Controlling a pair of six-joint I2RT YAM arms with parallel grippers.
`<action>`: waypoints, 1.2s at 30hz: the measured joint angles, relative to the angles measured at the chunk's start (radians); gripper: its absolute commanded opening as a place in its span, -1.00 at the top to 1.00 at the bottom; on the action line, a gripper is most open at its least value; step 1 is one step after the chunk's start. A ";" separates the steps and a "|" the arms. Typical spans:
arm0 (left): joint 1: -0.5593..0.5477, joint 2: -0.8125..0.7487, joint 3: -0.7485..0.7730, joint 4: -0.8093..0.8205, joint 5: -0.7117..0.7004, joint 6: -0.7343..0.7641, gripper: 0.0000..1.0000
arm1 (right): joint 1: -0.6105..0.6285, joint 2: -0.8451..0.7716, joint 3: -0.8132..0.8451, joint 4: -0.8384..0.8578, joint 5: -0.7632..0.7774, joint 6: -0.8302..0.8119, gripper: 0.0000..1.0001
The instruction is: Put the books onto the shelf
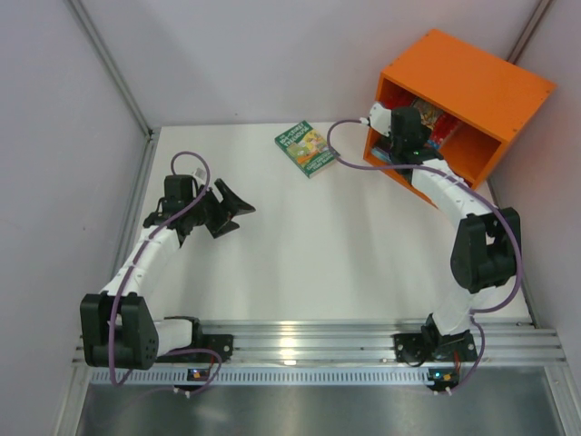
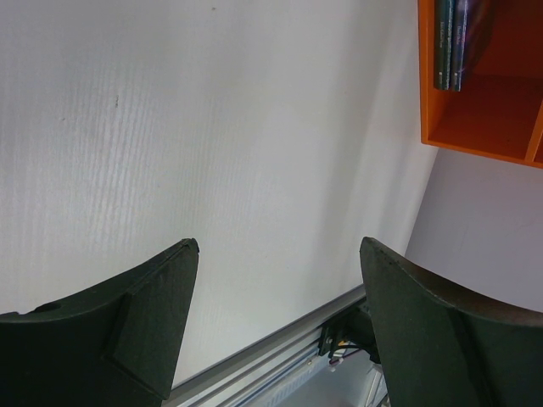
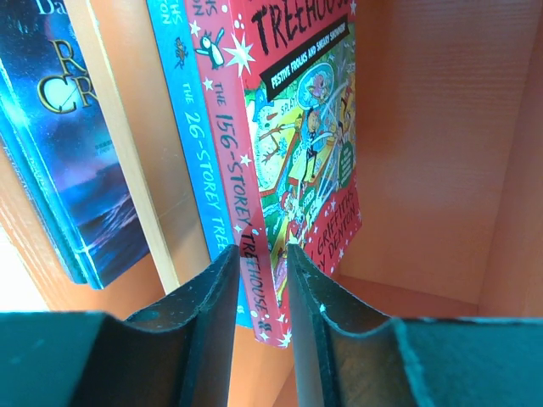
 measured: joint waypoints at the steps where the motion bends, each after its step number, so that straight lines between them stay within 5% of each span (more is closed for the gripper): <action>1: 0.000 0.000 0.000 0.000 0.000 0.000 -0.63 | 0.000 0.000 0.000 0.000 -0.003 0.000 0.45; 36: 0.000 0.000 -0.011 0.006 0.000 -0.004 -0.62 | 0.002 0.013 0.026 0.008 -0.006 -0.001 0.58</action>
